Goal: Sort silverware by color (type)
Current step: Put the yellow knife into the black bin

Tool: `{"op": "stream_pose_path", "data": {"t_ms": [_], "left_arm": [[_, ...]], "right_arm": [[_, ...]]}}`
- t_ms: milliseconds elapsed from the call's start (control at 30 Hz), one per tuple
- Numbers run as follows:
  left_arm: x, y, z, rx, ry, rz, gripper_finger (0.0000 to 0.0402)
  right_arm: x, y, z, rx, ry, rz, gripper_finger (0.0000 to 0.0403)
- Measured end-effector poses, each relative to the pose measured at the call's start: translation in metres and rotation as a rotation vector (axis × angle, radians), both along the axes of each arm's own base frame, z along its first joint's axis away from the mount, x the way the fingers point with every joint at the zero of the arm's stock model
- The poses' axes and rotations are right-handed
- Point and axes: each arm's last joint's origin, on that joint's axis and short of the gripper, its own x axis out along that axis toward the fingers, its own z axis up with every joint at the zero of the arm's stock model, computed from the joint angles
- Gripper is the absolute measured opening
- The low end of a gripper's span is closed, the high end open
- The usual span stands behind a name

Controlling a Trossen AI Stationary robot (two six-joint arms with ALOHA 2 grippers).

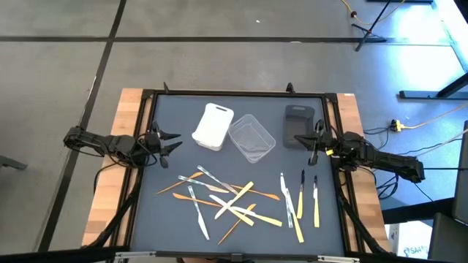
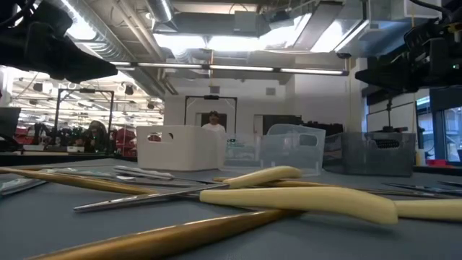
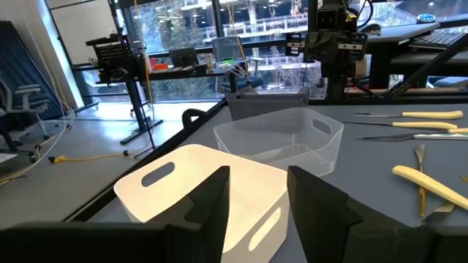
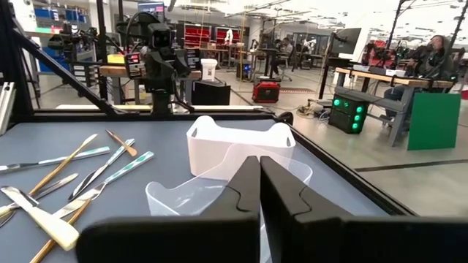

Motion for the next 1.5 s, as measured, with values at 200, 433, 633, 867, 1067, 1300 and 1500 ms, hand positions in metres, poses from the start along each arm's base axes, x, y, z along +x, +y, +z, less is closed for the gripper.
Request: {"op": "stream_pose_path", "data": {"t_ms": [200,433,633,867,1067,1300,1500], "left_arm": [[0.0,0.0,0.0,-0.001,-0.001,0.0,0.0132],[0.0,0.0,0.0,-0.002,-0.004,0.0,0.0132],[0.0,0.0,0.0,-0.003,-0.004,0.0,0.0132],[0.0,0.0,0.0,-0.003,-0.004,0.0,0.0132],[0.0,0.0,0.0,-0.003,-0.004,0.0,0.0132],[0.0,0.0,0.0,-0.003,-0.005,0.0,0.0132],[0.0,0.0,0.0,-0.003,-0.005,0.0,0.0132]], "right_arm": [[0.0,0.0,0.001,-0.002,-0.012,0.014,0.0001],[0.0,-0.001,0.002,0.105,-0.049,-0.029,0.0046],[-0.001,-0.001,0.003,0.193,-0.088,-0.032,0.0146],[-0.002,0.0,0.017,0.328,-0.265,0.04,0.0232],[-0.007,0.004,0.037,0.37,-0.406,0.172,0.0249],[-0.018,0.006,0.075,0.396,-0.416,0.189,0.0239],[-0.013,0.005,0.101,0.441,-0.277,0.157,0.0231]]}}
